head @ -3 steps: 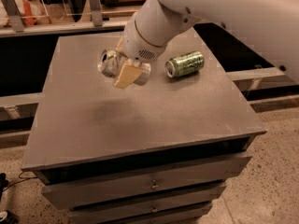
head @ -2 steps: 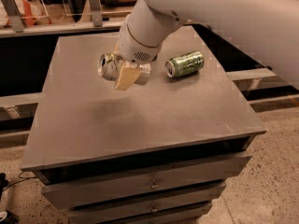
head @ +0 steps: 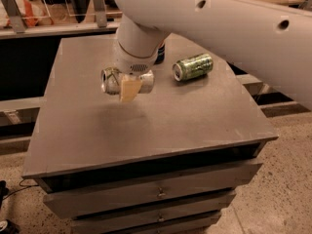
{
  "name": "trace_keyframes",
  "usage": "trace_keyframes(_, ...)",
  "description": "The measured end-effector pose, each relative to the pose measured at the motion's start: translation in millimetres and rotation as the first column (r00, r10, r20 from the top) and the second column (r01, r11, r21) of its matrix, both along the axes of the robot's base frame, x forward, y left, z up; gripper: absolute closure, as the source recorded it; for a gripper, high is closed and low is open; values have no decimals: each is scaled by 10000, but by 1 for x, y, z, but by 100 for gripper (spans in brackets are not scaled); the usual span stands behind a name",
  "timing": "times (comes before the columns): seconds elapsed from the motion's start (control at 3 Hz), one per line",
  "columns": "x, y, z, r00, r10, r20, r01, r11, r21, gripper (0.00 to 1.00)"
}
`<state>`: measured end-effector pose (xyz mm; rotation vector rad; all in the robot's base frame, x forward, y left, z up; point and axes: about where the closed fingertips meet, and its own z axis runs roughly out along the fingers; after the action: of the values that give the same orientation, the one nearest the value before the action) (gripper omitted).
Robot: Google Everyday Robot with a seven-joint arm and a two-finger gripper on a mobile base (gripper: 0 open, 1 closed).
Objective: Knock 7up can over
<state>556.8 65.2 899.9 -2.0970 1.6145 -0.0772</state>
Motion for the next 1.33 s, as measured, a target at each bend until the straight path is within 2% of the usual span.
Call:
trace_keyframes(0.67,-12,7,-30,9979,362,-532,-393,9976,-572,100)
trace_keyframes(1.33,-13,9,-51,9929,636,-1002,-745,9912,-1098,100)
